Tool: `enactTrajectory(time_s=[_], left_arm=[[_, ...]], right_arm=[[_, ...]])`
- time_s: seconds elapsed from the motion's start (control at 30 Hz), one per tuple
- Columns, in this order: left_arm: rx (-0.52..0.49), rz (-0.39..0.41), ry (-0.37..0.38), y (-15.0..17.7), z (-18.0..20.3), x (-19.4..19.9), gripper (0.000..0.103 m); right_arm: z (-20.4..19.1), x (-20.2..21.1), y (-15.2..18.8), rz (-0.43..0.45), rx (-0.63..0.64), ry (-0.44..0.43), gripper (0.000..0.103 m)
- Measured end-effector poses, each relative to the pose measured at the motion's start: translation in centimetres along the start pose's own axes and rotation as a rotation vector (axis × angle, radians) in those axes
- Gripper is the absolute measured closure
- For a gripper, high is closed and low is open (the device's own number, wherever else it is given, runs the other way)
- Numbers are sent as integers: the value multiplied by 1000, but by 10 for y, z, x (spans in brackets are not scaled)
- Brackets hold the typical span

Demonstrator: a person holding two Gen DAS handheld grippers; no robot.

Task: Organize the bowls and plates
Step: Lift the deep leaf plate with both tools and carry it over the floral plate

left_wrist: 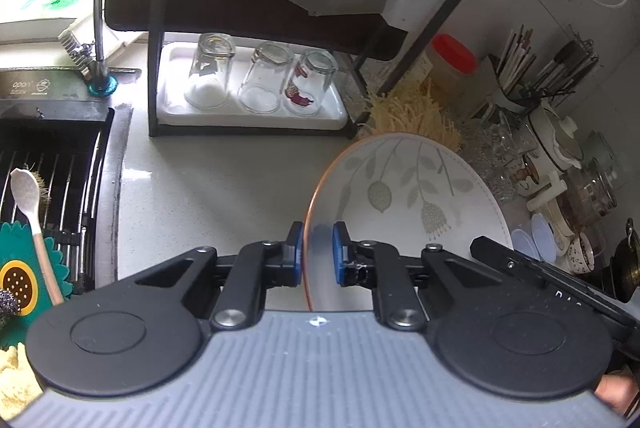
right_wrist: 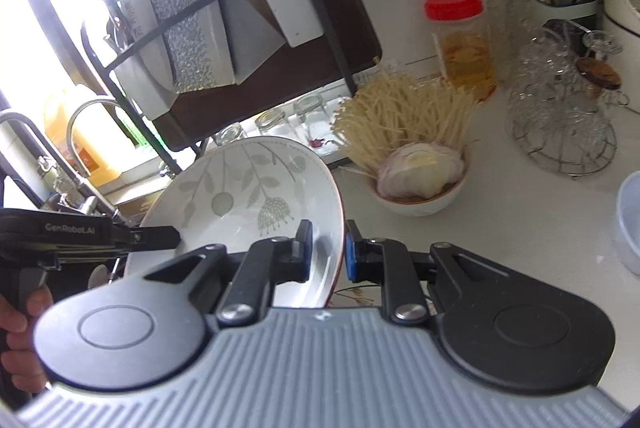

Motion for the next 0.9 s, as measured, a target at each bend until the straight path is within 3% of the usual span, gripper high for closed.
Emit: enactTrajectory(time_s=[0.17, 0.4, 0.9], left_arm=[[-5, -23, 35, 8, 14, -10, 86], [-95, -53, 57, 22, 40, -30, 86], [-174, -210, 68, 72, 54, -76, 84]], right_arm=[[12, 14, 7, 14, -17, 39, 84], [30, 27, 26, 21, -34, 119, 84], [56, 36, 79, -59, -133, 272, 84]])
Point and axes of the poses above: each gripper's, at about its wrist camera, not at the fingertips, and x roughly against the way its jaws point, z to its right, y to its underside, the point moved 2 cm from there along -x, roughly the way its jaws point, and after that the axes turned 6 degrees about -y, right-handed, at the moved point
